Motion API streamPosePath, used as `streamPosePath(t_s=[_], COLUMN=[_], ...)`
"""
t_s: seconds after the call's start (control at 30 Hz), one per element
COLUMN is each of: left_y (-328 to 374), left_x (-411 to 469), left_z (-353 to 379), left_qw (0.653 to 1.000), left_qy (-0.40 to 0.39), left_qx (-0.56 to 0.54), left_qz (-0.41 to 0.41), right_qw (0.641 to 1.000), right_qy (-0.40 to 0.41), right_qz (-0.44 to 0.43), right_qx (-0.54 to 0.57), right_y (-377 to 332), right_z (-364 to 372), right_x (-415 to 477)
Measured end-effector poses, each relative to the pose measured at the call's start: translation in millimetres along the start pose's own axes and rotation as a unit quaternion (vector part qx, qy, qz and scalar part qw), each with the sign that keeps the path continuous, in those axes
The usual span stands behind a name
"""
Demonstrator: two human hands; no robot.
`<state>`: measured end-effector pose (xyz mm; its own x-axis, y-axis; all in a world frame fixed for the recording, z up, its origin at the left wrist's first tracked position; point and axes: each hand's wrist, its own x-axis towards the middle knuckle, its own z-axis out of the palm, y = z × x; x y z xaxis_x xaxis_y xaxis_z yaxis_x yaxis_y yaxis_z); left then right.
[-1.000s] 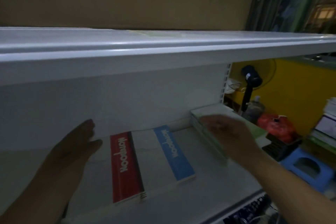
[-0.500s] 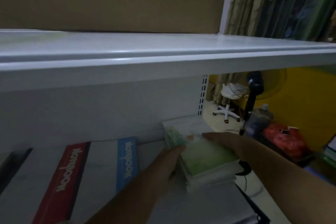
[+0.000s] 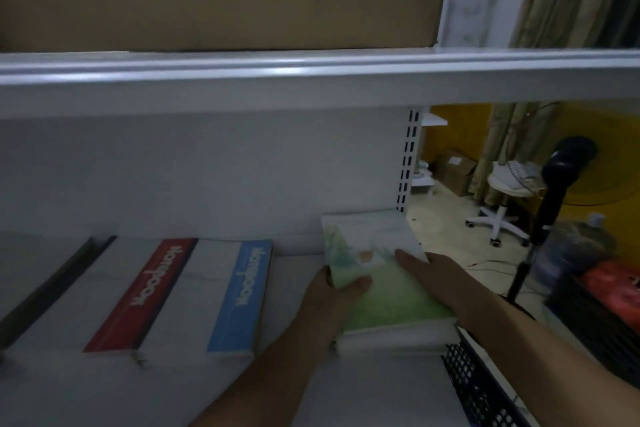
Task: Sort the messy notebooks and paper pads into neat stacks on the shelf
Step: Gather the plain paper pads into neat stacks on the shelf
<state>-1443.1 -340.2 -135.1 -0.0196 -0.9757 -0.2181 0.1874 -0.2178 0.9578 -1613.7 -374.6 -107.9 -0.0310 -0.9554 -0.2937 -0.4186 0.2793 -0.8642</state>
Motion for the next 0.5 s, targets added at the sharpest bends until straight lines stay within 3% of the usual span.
streamPosePath(t_s=[0.17, 0.3, 0.4, 0.5], left_y=[-6, 6, 6, -2], left_x=[-21, -41, -51, -58], left_z=[5, 6, 6, 3], left_qw=[0.997, 0.994, 0.988, 0.985], left_qy=[0.031, -0.046, -0.095, -0.078], left_qx=[-0.053, -0.070, -0.063, -0.074], left_qz=[0.042, 0.073, 0.105, 0.133], right_qw=[0.985, 0.943, 0.934, 0.930], right_qy=[0.059, 0.054, 0.027, -0.026], right_qz=[-0.155, -0.264, -0.256, -0.214], right_qx=[0.048, 0.195, 0.248, 0.298], right_y=[8, 36, 53, 55], right_z=[0, 6, 7, 3], right_x=[-30, -57, -61, -59])
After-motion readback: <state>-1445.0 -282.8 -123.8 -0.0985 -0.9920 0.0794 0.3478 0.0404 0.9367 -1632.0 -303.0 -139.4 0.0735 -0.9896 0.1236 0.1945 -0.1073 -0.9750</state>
